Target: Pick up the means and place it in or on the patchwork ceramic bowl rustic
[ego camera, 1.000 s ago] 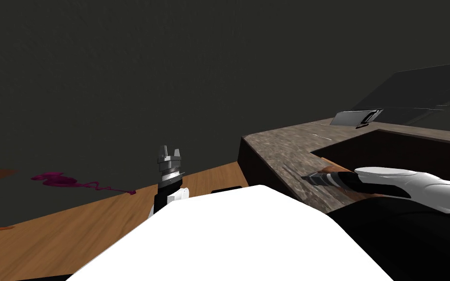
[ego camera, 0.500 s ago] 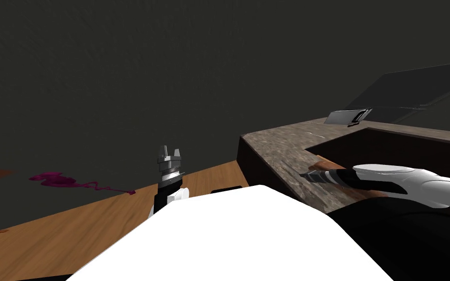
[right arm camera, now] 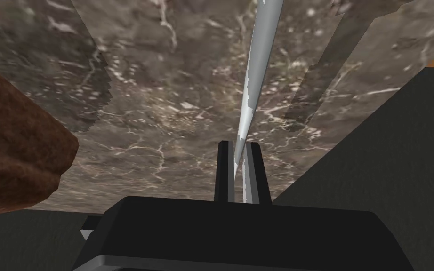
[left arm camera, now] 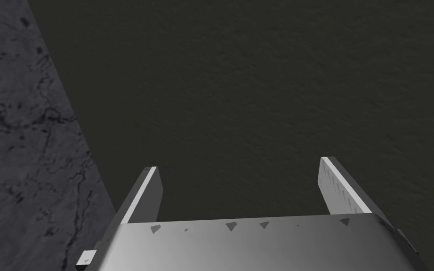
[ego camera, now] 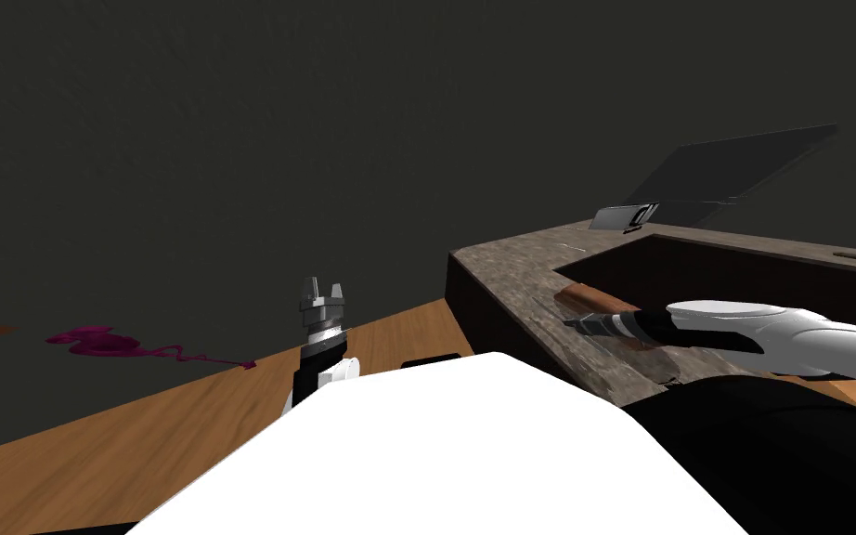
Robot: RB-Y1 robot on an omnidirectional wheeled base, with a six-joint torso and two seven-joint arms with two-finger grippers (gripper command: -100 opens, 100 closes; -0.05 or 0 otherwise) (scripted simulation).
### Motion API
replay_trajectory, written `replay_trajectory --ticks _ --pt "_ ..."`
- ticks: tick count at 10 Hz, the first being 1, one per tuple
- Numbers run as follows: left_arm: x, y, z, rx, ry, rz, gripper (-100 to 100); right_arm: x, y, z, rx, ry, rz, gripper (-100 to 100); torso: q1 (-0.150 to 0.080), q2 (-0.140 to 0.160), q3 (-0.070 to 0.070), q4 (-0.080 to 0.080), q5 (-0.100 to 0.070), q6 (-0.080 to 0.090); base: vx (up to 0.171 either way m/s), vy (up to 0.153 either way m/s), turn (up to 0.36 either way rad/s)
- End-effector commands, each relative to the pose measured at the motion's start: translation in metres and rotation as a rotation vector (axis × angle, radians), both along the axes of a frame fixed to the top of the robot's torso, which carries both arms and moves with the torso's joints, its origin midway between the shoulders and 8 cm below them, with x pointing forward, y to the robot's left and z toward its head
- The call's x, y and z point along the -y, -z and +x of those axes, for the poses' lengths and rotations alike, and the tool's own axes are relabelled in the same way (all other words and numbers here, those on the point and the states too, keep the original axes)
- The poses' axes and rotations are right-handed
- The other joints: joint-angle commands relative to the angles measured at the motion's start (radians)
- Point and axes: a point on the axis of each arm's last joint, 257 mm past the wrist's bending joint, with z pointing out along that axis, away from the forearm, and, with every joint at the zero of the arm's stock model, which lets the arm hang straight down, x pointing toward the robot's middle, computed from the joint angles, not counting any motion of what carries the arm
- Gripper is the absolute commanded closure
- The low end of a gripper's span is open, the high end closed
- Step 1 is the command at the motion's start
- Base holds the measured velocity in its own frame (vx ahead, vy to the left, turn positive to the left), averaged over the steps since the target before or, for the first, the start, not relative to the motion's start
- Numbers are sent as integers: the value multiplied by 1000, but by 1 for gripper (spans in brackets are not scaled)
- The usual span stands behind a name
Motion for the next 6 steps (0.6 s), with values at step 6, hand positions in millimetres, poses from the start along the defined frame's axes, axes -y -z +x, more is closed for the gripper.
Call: replay_trajectory --ticks 6 --pt "0 0 0 0 0 0 0 -14 -37 44 95 -56 24 100 -1 2 1 1 -1 -1 -214 -6 -88"
